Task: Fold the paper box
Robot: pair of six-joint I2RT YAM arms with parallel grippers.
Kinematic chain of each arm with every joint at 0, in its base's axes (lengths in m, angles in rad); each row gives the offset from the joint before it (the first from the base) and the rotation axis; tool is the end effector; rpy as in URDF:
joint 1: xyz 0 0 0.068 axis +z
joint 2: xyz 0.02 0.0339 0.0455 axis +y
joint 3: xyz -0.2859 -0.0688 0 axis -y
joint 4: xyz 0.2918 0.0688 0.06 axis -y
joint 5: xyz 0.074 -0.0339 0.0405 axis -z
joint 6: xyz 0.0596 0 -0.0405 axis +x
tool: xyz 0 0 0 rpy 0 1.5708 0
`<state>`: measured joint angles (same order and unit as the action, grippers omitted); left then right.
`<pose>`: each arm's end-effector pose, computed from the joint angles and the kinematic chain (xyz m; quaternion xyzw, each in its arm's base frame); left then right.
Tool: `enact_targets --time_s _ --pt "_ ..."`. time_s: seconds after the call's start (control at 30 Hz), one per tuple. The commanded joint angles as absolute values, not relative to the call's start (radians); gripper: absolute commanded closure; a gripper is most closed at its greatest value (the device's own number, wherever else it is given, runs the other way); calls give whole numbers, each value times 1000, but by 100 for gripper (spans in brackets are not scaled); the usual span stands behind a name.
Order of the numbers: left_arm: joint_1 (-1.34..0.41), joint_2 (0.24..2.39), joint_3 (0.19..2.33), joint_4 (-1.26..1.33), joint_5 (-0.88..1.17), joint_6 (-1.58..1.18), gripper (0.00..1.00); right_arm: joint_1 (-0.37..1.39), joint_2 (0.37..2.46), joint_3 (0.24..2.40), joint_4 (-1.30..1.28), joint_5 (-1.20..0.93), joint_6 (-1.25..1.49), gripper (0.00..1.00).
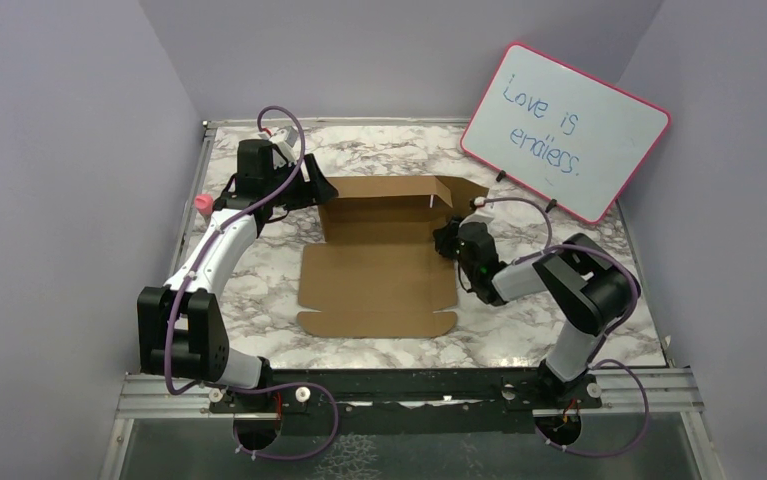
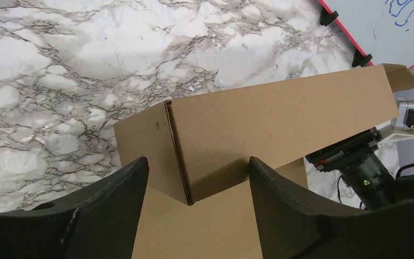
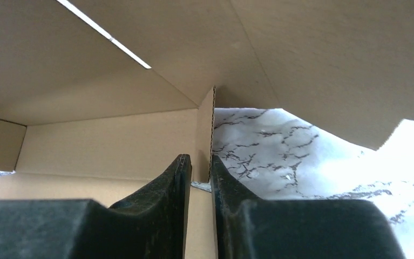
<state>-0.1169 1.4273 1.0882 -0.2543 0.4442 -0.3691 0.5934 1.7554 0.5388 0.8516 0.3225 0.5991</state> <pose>0.3746 -0.0698 0.2845 -0.0057 0.8674 -0.2990 0.3977 0.3023 0.1811 0.0951 0.0934 0.8127 0.2049 0.5374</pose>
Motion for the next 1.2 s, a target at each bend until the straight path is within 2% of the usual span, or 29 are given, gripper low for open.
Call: enact_targets --time_s 0.0,0.1,0.37,0.6,0.77,0.93,1.17 --pt "-110 1439 1078 -244 471 -373 32 586 1778 578 902 264 509 80" --pt "-110 1442 1077 -241 475 -375 33 588 1792 587 909 224 462 87" --pt "-111 1442 1074 -236 488 -381 34 618 1823 619 892 216 311 87" --pt "-113 1442 1071 -231 491 -383 35 675 1860 668 862 297 200 85" --pt "-113 1441 1071 -232 491 -385 35 709 1861 683 855 389 122 81" --pt "-113 1434 1071 -232 478 -384 35 715 1837 678 856 377 120 77" --pt "-111 1391 1073 -244 400 -360 33 715 1731 628 841 401 160 65"
